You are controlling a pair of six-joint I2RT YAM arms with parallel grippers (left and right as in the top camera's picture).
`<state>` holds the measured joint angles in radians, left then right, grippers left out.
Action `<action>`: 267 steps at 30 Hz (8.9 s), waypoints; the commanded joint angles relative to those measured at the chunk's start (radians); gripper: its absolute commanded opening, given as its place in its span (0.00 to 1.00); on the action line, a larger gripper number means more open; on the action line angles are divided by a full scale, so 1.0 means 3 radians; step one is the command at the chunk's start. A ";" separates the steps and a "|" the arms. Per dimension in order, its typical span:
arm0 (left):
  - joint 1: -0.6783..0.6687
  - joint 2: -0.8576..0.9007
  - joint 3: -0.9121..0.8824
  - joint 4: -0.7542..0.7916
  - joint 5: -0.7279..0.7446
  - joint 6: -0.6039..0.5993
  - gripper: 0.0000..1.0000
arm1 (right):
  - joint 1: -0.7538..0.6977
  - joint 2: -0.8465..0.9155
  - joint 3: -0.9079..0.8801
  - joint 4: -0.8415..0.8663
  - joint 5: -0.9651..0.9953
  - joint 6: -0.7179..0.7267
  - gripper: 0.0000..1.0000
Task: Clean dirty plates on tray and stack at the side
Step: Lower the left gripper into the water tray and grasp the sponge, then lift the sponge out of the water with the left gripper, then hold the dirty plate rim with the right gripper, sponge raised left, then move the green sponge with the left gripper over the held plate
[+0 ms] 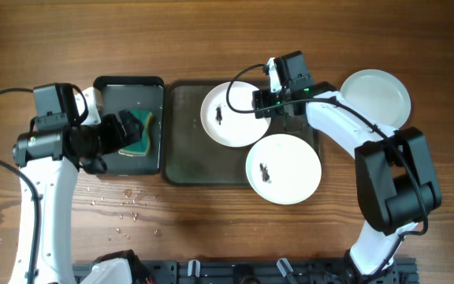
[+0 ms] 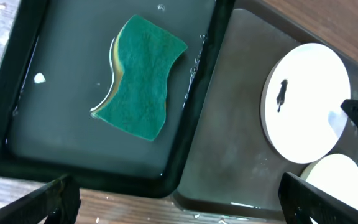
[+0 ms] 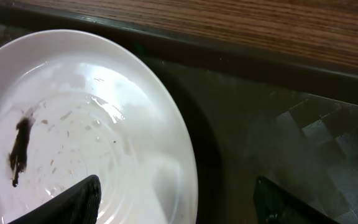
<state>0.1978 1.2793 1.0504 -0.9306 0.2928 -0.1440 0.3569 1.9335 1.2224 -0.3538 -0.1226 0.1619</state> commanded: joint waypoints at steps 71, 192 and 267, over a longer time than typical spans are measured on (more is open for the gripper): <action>-0.0484 0.1621 -0.0230 0.1148 -0.0871 0.0179 0.48 | 0.0013 -0.0031 0.0033 0.0005 -0.0025 -0.0009 0.80; -0.0441 0.0121 -0.0195 0.1246 -0.1142 0.0168 0.04 | 0.0015 -0.0022 -0.0126 0.0039 -0.0113 0.1291 0.38; -0.0448 0.0342 0.0164 0.1104 -0.1143 0.0173 0.04 | 0.0154 0.0141 -0.0174 0.0181 -0.0294 0.1120 0.04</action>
<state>0.0601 1.3766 1.0069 -0.5823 -0.0551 -0.0906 0.4007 1.9636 1.1820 -0.3084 -0.1833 0.5030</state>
